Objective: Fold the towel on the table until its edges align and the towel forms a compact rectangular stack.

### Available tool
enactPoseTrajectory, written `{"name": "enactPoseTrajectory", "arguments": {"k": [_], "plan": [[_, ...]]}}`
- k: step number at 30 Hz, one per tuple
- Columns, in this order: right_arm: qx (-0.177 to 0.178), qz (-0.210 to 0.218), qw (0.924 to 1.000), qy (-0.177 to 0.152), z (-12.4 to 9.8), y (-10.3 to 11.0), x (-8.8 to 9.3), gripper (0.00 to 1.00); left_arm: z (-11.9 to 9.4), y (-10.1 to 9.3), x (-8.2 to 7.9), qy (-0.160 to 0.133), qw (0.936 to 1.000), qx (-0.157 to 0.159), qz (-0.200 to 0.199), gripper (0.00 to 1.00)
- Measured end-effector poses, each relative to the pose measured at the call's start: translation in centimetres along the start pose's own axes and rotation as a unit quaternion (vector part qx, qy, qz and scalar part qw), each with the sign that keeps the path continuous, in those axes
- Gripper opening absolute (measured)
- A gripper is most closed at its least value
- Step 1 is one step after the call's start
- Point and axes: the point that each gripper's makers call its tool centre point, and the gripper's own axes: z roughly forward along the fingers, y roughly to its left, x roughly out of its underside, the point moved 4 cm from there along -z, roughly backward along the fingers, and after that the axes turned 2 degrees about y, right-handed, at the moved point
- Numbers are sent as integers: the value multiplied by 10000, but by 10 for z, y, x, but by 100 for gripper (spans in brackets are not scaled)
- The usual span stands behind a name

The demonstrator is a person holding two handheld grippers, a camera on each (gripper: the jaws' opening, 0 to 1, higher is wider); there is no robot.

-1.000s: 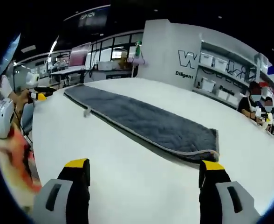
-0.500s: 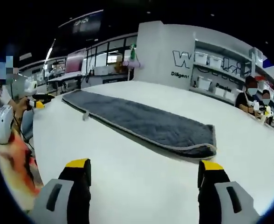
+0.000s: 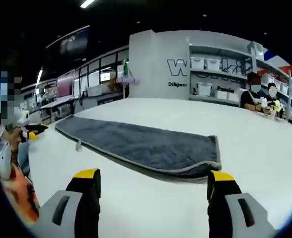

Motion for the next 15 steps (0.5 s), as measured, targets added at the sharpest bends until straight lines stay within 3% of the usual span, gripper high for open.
{"name": "enactPoseTrajectory", "arguments": {"k": [5,10,14,15], "plan": [[326,438,9985,-62,8,-24,-5,73,-7,2,-4,-88,9999,-77,49,94],[760,1054,9915,-9,13,-62,-2,58,-13,2,-9,-201,9997,-98,67,93],[598,1708,9834,-162,18,-76,-8,55,-14,-2,-9,-242,9996,-135,80,93],[606,1677,9839,-130,20,-81,-9,51,-15,-2,-10,-259,9995,-143,83,93]]}}
